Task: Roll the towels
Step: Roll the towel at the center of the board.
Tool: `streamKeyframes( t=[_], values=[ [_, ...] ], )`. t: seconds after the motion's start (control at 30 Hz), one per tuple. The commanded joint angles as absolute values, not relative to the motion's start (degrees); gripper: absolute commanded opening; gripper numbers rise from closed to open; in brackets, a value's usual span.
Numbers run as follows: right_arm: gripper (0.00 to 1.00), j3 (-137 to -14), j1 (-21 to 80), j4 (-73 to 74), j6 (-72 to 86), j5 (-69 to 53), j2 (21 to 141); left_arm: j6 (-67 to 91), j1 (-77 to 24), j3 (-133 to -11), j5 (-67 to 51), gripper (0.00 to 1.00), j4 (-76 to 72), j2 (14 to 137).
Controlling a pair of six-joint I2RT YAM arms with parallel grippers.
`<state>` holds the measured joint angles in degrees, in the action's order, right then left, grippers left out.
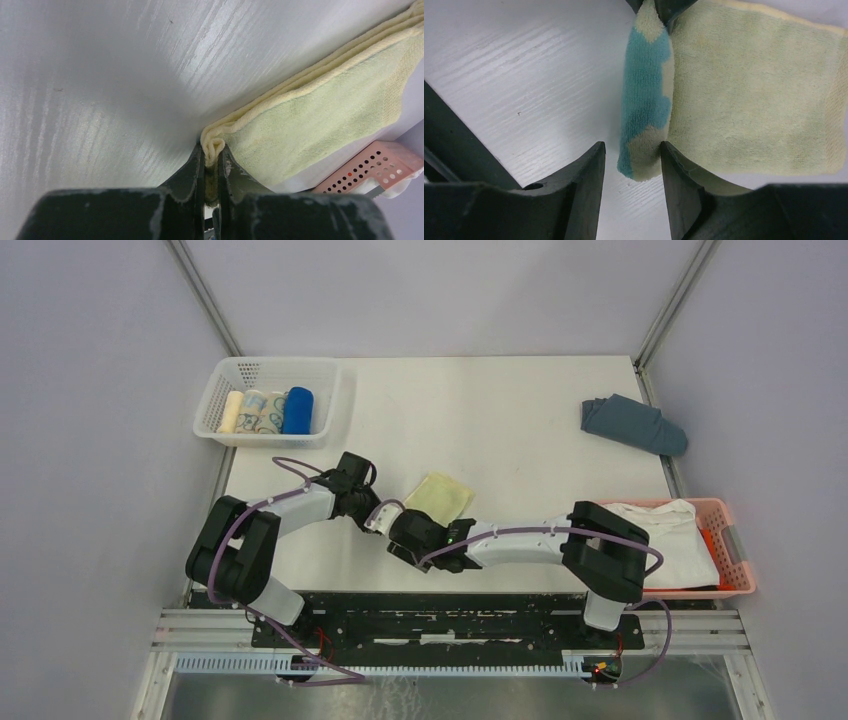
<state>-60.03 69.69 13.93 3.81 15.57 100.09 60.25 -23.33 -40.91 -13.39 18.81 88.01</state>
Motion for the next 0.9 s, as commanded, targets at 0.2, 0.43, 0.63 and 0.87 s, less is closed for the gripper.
streamKeyframes(
  t=[0.2,0.43,0.63,0.87],
  values=[
    [0.47,-64.91,73.93,12.02,-0.20,29.05,106.95,62.44,-23.21,-39.41,-12.12,0.05,17.77,87.19],
    [0.03,-65.15,73.00,14.65,1.24,24.19,105.67,63.23,-22.89,-37.92,-11.11,0.07,18.02,85.12],
    [0.01,-61.60,64.44,12.61,5.16,-4.51,101.73,62.48,-21.40,-37.09,-10.33,0.30,17.50,81.22],
    [0.01,-57.92,51.85,3.42,14.08,-35.98,103.45,61.52,-18.68,-34.28,-9.96,0.58,15.62,71.58]
  ],
)
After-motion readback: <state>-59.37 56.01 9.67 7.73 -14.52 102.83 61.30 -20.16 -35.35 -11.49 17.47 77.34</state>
